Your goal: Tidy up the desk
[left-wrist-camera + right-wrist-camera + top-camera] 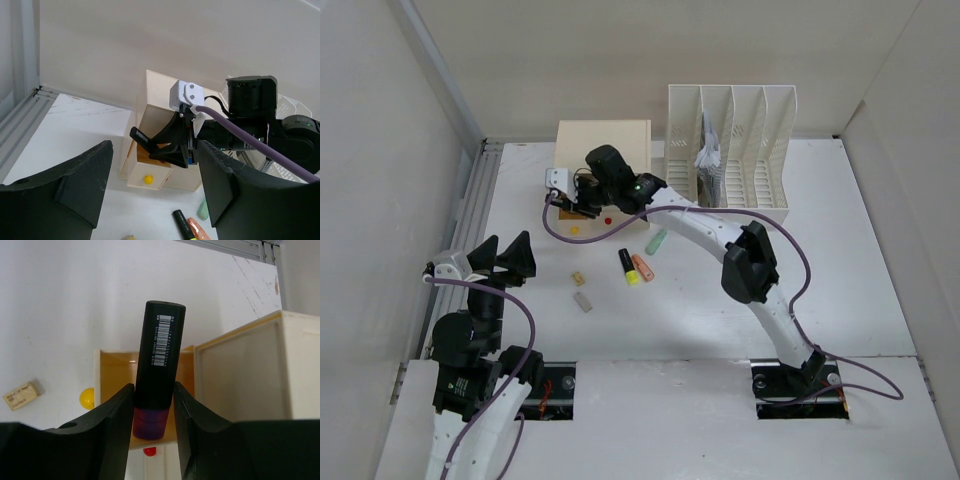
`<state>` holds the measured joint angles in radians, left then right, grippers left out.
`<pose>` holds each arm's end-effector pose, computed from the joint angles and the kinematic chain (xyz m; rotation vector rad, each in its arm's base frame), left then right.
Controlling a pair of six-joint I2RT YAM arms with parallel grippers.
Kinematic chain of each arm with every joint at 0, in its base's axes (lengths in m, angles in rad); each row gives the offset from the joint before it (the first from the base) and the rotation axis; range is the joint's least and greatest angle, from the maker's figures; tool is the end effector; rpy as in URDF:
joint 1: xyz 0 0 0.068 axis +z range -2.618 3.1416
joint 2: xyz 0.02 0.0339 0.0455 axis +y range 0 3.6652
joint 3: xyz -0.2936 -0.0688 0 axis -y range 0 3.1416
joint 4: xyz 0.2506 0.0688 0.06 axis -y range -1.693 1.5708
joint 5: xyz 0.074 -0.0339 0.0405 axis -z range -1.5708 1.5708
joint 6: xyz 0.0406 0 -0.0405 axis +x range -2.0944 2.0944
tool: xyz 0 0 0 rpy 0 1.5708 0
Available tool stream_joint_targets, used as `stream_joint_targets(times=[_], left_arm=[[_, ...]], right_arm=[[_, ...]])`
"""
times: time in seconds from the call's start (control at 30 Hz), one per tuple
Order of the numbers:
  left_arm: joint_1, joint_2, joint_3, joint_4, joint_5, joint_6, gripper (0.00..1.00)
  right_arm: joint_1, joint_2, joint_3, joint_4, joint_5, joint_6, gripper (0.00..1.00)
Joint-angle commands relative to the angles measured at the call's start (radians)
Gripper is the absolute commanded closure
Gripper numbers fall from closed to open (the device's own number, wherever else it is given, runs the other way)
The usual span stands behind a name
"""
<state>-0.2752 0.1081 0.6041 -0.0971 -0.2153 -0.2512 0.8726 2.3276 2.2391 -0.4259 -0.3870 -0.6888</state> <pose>0.0261 0.0016 0.3614 -0.1769 1.1749 -0.3373 0.3570 0.4493 0.3097 -1.6253 1.3043 0.5149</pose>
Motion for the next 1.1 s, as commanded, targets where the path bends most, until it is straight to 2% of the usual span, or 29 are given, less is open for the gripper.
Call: stream_joint_targets(times=[0.0,0.2,0.43,0.6,0.63,0.77,1.07], left_arm=[[-0.005,0.005,0.014,0.039,-0.006,0.009,0.35],[-0.005,0.005,0.014,0.039,-0.006,0.009,0.35],[-0.005,0.005,0.014,0.039,-0.006,0.009,0.35],[-0.005,0.005,0.014,0.039,-0.006,0.009,0.35],[-0.005,0.005,0.014,0.039,-0.006,0.009,0.35],[-0.005,0.005,0.014,0.039,-0.006,0.009,0.35],[-0.005,0.005,0.014,0.039,-0.006,0.009,0.35]], right_arm=[[0.009,-0.05,-0.012,0.035,0.026,-0.003,0.58],[0.019,-0.06,-0.032,0.035,0.027,-0.003,0.46],[0.028,-0.115,-0.041,0.016,0.036,-0.012,0.46],[0.037,-0.148,-0.041,0.016,0.036,-0.012,0.61],[0.037,-0.148,-0.041,0.016,0.036,-0.012,0.72],[0.037,-0.148,-0.022,0.007,0.036,-0.012,0.9],[0.057,-0.148,-0.029,0.007,0.12,-0.003,0.94]])
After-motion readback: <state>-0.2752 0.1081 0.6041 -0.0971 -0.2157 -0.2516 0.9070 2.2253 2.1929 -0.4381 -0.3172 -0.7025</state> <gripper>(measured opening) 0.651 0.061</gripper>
